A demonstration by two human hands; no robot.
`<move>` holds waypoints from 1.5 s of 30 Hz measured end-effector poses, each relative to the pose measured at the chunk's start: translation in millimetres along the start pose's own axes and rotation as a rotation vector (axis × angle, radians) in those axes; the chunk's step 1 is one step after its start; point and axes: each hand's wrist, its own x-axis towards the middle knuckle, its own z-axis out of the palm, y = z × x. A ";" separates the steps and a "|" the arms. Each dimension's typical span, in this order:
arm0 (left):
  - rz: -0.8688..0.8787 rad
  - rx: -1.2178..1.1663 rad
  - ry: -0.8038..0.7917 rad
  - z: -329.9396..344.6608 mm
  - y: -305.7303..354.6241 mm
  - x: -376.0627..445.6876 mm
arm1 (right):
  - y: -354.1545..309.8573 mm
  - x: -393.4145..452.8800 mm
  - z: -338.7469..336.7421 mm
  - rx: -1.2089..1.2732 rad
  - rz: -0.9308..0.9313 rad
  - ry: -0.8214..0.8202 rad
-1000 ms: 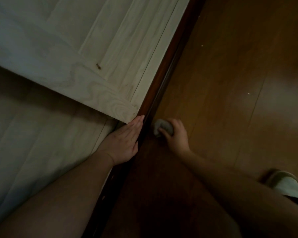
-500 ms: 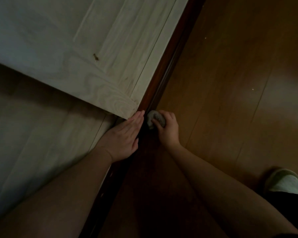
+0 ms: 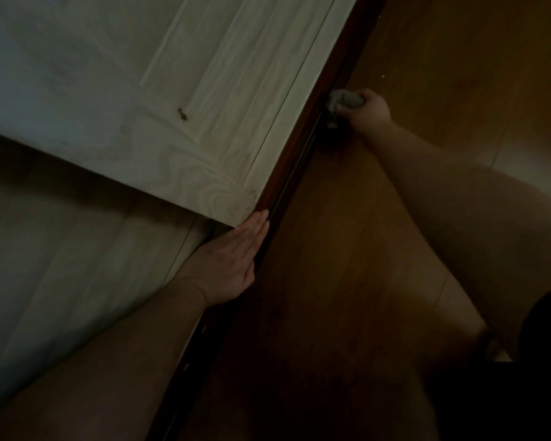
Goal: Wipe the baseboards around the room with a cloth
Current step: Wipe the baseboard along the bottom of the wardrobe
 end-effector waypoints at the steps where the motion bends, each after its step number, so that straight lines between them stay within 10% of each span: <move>1: 0.002 0.021 0.000 -0.5 -0.5 -0.3 | 3.7 -3.0 -1.3 0.009 0.008 0.017; 18: -0.054 0.115 -0.026 -2.1 1.6 -1.1 | 79.8 -245.2 122.7 -0.007 -0.323 -0.070; 45: -0.019 -0.073 0.000 3.8 -0.7 0.7 | 1.7 -24.6 16.1 -0.103 -0.247 0.243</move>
